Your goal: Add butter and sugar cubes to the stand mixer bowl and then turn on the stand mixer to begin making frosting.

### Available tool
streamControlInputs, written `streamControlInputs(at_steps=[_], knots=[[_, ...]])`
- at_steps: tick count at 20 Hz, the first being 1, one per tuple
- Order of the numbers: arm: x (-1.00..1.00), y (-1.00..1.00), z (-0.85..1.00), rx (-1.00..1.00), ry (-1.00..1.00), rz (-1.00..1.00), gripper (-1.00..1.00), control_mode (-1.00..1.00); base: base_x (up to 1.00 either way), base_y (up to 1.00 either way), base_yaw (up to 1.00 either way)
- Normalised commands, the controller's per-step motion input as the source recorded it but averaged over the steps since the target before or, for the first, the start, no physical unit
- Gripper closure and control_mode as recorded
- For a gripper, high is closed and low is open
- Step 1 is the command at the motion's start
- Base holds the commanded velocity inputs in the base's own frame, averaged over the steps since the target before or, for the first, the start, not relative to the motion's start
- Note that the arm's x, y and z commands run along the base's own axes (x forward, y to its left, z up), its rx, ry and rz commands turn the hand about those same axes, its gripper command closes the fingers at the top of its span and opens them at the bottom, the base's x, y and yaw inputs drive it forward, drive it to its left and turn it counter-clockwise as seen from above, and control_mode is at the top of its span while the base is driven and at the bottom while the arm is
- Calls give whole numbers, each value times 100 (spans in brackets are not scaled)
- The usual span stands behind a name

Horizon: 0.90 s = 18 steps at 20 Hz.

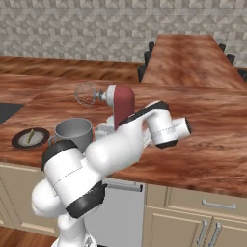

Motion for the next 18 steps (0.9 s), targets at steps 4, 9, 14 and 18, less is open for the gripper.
streamControlInputs(at_steps=[4,9,14,18], knots=[[0,0,-38,1,-2,23,-100,-100,0,0,0],[0,0,-37,8,0,7,-100,-100,0,0,0],[0,9,-29,12,0,0,-100,-100,0,0,0],[2,27,-27,5,-1,0,-100,-100,0,0,0]])
